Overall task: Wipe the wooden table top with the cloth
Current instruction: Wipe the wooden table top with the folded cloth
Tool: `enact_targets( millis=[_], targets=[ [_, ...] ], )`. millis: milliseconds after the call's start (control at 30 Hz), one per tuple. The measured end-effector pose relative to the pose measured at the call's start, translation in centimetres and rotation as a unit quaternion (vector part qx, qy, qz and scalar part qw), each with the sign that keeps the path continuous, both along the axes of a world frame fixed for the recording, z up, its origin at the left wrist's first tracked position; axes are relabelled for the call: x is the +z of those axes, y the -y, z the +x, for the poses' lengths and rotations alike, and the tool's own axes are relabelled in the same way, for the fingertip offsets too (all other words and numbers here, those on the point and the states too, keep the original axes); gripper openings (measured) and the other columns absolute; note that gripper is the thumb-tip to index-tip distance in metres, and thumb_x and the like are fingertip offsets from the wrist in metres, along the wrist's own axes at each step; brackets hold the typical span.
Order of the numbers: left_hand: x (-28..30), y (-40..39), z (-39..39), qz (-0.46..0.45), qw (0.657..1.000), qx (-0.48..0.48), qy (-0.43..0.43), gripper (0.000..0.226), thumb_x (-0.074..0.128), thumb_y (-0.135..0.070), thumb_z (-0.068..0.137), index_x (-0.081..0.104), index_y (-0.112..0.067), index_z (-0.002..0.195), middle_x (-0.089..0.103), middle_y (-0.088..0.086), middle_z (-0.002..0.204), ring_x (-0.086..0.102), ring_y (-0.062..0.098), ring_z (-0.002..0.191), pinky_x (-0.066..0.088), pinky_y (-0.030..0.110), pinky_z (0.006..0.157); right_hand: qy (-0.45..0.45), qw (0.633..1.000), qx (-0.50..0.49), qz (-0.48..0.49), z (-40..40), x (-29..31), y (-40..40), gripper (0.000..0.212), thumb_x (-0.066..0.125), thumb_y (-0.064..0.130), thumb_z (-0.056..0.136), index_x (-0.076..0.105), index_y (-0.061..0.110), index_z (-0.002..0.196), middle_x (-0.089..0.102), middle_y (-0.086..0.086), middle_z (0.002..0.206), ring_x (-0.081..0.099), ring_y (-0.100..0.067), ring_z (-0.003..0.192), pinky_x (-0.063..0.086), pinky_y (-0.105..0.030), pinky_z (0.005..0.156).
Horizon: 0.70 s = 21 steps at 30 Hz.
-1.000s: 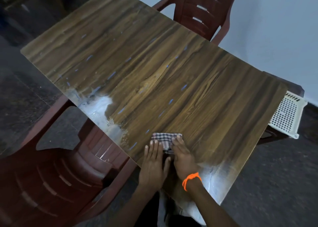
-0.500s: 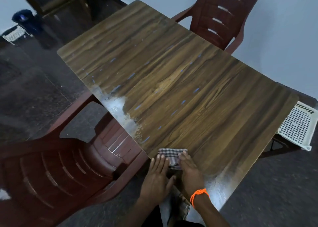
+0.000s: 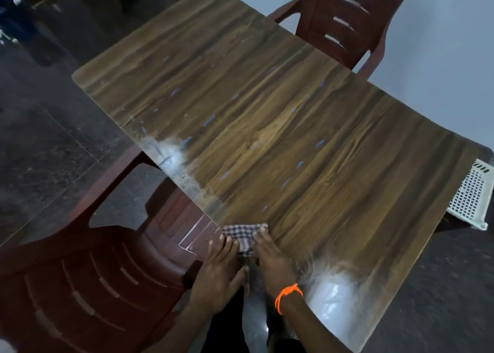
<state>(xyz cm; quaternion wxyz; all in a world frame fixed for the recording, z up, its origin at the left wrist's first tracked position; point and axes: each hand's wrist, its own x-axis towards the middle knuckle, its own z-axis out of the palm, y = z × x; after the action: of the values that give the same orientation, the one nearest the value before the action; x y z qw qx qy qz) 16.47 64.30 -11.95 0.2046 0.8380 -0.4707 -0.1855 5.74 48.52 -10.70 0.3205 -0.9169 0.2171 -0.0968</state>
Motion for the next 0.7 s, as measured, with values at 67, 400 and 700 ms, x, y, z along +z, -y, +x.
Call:
enact_targets(
  millis=[67, 400, 700],
  targets=[
    [0.1, -0.6, -1.2, -0.005, 1.000, -0.023, -0.011, 0.068, 0.051, -0.054, 0.100, 0.047, -0.009, 0.150, 0.040, 0.011, 0.160, 0.029, 0.030, 0.153, 0.017, 0.050, 0.124, -0.029, 1.000, 0.003, -0.002, -1.8, 0.2, -0.4, 0.054, 0.074, -0.005, 0.070, 0.061, 0.006, 0.121, 0.048, -0.002, 0.139, 0.042, -0.019, 0.132, 0.034, -0.027, 0.108],
    [0.6, 10.7, -1.0, -0.012, 0.998, -0.057, 0.000, 0.063, 0.050, -0.040, 0.102, 0.041, -0.003, 0.152, 0.036, 0.016, 0.161, 0.022, 0.028, 0.155, 0.015, 0.048, 0.124, -0.107, 0.977, -0.187, 0.001, -0.3, 0.7, 6.1, 0.058, 0.061, -0.024, 0.067, 0.061, -0.001, 0.121, 0.045, -0.008, 0.138, 0.048, -0.029, 0.127, 0.031, -0.015, 0.106],
    [-1.4, 5.9, 4.0, -0.021, 0.999, -0.022, 0.020, 0.061, 0.054, -0.035, 0.102, 0.040, -0.006, 0.154, 0.032, 0.010, 0.164, 0.023, 0.025, 0.155, 0.023, 0.052, 0.124, -0.058, 0.996, -0.061, 0.013, 5.3, 0.6, 4.7, 0.054, 0.066, -0.009, 0.070, 0.058, 0.006, 0.122, 0.055, -0.010, 0.134, 0.045, -0.023, 0.130, 0.039, -0.027, 0.105]
  ],
)
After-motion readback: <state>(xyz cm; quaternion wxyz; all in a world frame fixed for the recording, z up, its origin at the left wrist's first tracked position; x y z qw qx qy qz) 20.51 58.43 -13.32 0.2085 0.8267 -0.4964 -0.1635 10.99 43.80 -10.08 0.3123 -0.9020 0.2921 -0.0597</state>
